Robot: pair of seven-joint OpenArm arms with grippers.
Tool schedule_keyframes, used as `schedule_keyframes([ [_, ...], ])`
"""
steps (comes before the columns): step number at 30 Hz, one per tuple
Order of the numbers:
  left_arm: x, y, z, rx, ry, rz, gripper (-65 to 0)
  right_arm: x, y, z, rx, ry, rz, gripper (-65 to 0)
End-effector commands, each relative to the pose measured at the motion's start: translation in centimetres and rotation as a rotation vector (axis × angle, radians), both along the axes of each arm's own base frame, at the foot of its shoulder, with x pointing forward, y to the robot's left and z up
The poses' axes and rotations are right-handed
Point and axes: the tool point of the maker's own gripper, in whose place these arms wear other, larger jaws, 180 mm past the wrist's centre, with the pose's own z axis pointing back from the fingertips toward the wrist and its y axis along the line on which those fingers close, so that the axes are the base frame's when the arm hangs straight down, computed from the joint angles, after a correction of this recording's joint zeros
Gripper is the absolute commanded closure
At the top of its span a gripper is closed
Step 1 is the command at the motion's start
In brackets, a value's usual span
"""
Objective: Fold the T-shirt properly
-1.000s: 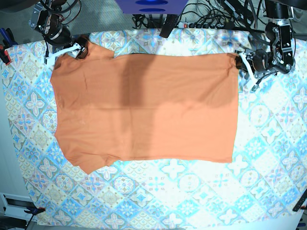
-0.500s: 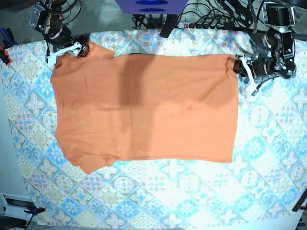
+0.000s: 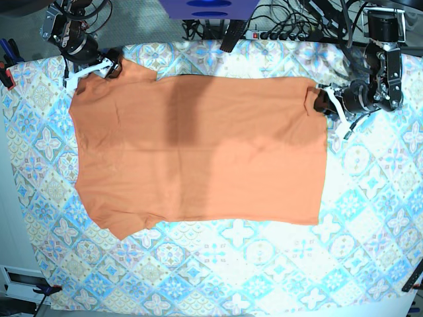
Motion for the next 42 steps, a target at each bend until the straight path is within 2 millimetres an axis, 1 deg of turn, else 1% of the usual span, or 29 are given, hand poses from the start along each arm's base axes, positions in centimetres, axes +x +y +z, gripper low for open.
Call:
schedule_keyframes([
  [1,-8.6,-4.5,-4.1,0.020,0.281,-0.160,-9.1,0.3,-0.2,0.5,-0.005,-0.020,0.004,-33.1],
  [4,-9.4,-5.6,-4.3,0.014,0.298,-0.211,-8.5,0.2,-0.3,0.3,-0.001,-0.014,0.000,-20.1],
  [6,-9.7,-6.1,-4.4,0.009,0.302,-0.231,-8.4,-0.2,-0.3,-0.2,0.001,0.004,-0.002,-12.7],
  [8,-9.5,-6.5,-4.4,-0.002,0.286,-0.232,-7.3,-0.6,-0.7,-0.6,-0.023,0.027,0.006,-7.8],
  [10,-9.6,-7.2,-4.4,-0.025,0.267,-0.230,-4.0,-1.0,-1.2,-0.8,-0.068,0.048,0.027,-4.6],
  [12,-10.0,-7.5,-4.5,-0.042,0.257,-0.218,-2.3,-1.3,-1.8,-1.0,-0.114,0.068,0.049,-3.8],
  [14,-10.0,-7.7,-4.5,-0.049,0.246,-0.217,-1.8,-1.4,-2.4,-0.8,-0.167,0.076,0.071,-3.7],
  [15,-10.4,-7.8,-4.6,-0.053,0.247,-0.212,-1.7,-1.3,-2.6,-0.6,-0.193,0.077,0.087,-3.4],
  [20,-10.8,-8.3,-4.6,-0.084,0.217,-0.187,-1.7,0.1,-2.7,0.8,-0.305,0.050,0.175,-1.5],
  [26,-11.1,-7.8,-4.6,-0.077,0.220,-0.180,-1.6,0.3,-1.9,0.8,-0.301,0.048,0.199,-1.6],
  [30,-11.0,-6.5,-4.5,-0.058,0.220,-0.171,-1.6,0.3,-1.6,0.7,-0.297,0.050,0.204,-1.5],
  [33,-10.3,-5.1,-4.4,-0.039,0.204,-0.126,-1.6,0.3,-1.7,0.7,-0.301,0.050,0.204,-1.5],
  [35,-10.4,-3.9,-4.3,-0.022,0.204,-0.106,-1.5,0.4,-1.8,0.9,-0.304,0.045,0.203,-1.5],
  [36,-10.0,-3.0,-4.0,-0.007,0.194,-0.105,-0.8,0.4,-1.9,0.9,-0.306,0.046,0.202,-1.5],
  [38,-9.3,-2.7,-3.4,0.000,0.166,-0.109,0.0,0.4,-1.9,0.9,-0.306,0.046,0.202,-1.5],
  [39,-8.6,-2.3,-2.9,0.008,0.144,-0.103,0.0,0.4,-1.9,0.9,-0.306,0.046,0.202,-1.5],
  [42,-8.1,-0.2,-2.3,0.037,0.120,-0.036,0.0,0.4,-1.8,0.9,-0.306,0.045,0.203,-1.5],
])
